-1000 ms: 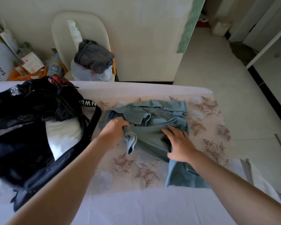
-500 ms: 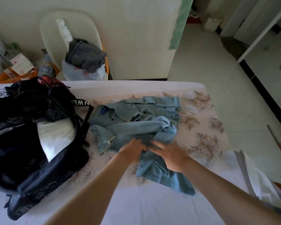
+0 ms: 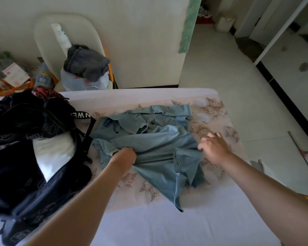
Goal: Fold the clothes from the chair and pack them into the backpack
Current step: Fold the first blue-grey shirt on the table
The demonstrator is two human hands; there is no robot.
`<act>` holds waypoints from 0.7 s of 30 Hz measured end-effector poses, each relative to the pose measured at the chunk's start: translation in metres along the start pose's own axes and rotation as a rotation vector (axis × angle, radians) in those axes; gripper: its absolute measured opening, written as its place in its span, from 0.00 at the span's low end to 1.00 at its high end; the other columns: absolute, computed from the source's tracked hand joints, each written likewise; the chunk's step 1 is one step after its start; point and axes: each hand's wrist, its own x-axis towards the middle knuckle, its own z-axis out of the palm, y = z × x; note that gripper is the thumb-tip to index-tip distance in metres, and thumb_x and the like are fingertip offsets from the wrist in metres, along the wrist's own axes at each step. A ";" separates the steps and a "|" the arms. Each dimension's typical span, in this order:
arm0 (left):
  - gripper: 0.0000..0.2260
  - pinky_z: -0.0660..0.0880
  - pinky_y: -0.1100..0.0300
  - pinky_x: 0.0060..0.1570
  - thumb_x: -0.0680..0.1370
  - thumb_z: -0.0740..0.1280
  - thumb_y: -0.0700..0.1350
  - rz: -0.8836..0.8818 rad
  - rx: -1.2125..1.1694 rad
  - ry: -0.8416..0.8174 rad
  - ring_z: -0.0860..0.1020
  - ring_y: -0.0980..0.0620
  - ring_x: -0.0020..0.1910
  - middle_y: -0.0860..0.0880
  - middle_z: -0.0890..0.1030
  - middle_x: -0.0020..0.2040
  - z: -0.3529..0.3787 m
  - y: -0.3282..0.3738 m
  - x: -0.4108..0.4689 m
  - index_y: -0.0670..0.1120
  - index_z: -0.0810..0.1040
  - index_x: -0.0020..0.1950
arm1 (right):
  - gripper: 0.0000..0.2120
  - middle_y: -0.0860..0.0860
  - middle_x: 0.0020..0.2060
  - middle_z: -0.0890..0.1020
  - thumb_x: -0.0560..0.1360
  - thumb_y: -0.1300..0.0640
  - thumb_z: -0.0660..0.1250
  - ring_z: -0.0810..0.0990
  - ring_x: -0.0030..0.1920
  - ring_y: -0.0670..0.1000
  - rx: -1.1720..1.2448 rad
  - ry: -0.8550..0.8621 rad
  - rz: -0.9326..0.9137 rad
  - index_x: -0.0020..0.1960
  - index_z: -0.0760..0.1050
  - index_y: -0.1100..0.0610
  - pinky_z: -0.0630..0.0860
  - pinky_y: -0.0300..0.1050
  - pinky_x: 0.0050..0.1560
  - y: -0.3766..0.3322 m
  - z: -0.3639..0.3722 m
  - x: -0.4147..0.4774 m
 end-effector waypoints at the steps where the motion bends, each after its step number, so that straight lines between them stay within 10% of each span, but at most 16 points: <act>1: 0.14 0.74 0.51 0.63 0.80 0.62 0.36 -0.040 0.026 0.037 0.75 0.43 0.64 0.42 0.73 0.66 -0.003 -0.004 -0.002 0.42 0.75 0.65 | 0.11 0.45 0.56 0.80 0.78 0.60 0.66 0.71 0.65 0.52 -0.037 -0.079 0.027 0.53 0.82 0.46 0.63 0.52 0.67 -0.001 -0.001 0.002; 6: 0.17 0.72 0.51 0.66 0.77 0.66 0.37 0.057 -0.177 0.164 0.73 0.46 0.64 0.49 0.72 0.64 -0.005 0.010 -0.008 0.51 0.77 0.63 | 0.16 0.48 0.54 0.81 0.73 0.67 0.66 0.77 0.57 0.51 0.365 0.168 -0.044 0.55 0.82 0.52 0.72 0.53 0.65 -0.044 0.010 0.013; 12: 0.23 0.70 0.52 0.62 0.70 0.75 0.52 0.271 -0.188 0.054 0.65 0.48 0.64 0.51 0.67 0.64 0.046 0.064 -0.012 0.54 0.75 0.64 | 0.37 0.50 0.68 0.68 0.69 0.58 0.65 0.66 0.69 0.54 0.135 -0.178 -0.130 0.77 0.62 0.48 0.63 0.51 0.69 -0.090 0.027 -0.004; 15: 0.07 0.69 0.62 0.52 0.75 0.69 0.40 0.246 -0.366 0.044 0.75 0.43 0.57 0.47 0.75 0.53 0.053 0.058 -0.009 0.46 0.82 0.52 | 0.28 0.48 0.62 0.74 0.70 0.58 0.64 0.69 0.65 0.53 0.123 -0.181 -0.118 0.70 0.72 0.47 0.64 0.50 0.64 -0.087 0.031 -0.016; 21: 0.19 0.74 0.54 0.56 0.74 0.63 0.30 0.209 -0.201 -0.151 0.77 0.43 0.55 0.45 0.76 0.59 0.037 0.022 -0.034 0.50 0.74 0.58 | 0.06 0.39 0.43 0.79 0.72 0.56 0.68 0.79 0.48 0.45 0.546 -0.136 -0.020 0.45 0.81 0.46 0.75 0.46 0.56 -0.102 0.023 -0.029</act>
